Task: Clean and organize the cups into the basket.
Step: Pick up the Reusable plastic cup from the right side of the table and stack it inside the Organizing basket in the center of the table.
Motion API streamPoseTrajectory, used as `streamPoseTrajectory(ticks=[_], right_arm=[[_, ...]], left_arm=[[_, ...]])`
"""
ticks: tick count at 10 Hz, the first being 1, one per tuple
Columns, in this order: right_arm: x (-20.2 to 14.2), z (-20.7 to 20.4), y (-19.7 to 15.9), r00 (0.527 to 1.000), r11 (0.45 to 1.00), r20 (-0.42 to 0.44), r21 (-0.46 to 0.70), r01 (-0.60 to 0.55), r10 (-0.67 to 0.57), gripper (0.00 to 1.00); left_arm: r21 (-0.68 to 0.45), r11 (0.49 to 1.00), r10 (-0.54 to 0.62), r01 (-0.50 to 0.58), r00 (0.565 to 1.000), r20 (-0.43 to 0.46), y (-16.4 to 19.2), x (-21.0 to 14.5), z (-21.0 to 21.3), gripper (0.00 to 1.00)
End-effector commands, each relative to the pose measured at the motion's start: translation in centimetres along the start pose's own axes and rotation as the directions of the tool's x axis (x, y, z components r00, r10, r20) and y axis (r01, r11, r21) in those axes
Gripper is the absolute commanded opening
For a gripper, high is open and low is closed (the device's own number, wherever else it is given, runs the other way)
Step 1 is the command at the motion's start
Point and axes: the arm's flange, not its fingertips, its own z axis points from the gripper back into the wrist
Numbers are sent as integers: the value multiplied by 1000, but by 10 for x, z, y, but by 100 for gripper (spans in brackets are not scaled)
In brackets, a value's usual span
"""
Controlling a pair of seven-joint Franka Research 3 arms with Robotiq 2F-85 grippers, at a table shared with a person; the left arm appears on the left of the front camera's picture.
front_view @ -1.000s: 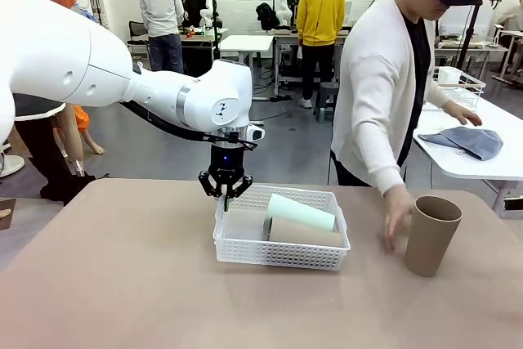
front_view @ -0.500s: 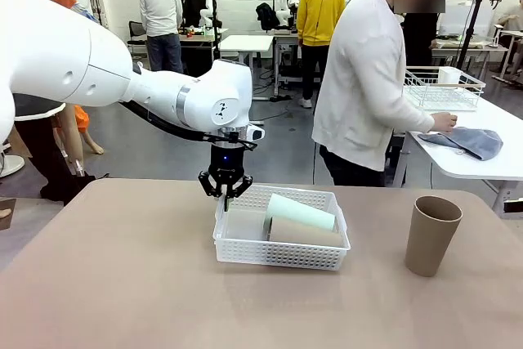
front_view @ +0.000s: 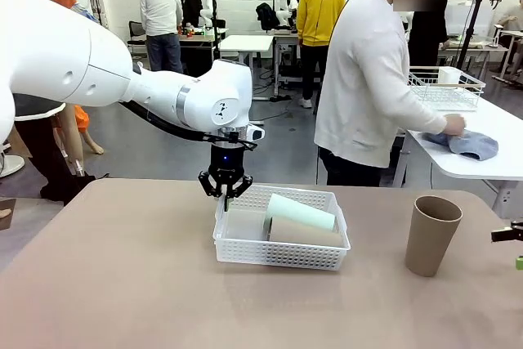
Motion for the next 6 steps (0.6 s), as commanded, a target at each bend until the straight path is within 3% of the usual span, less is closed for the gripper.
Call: streamPoseTrajectory(ticks=[1, 4, 6], right_arm=[[-11, -3, -13, 1000, 1000, -27, 27, 3, -2, 100], [-22, -12, -27, 999, 1000, -48, -4, 16, -17, 100], [-20, -23, -41, 998, 998, -47, -42, -54, 52, 100]], left_arm=[[-1, 1000, 1, -1, 1000, 2, 1, 0, 1, 3], [-1, 1000, 1, -1, 1000, 2, 1, 0, 1, 3], [-1, 1000, 1, -1, 1000, 2, 1, 0, 1, 3]])
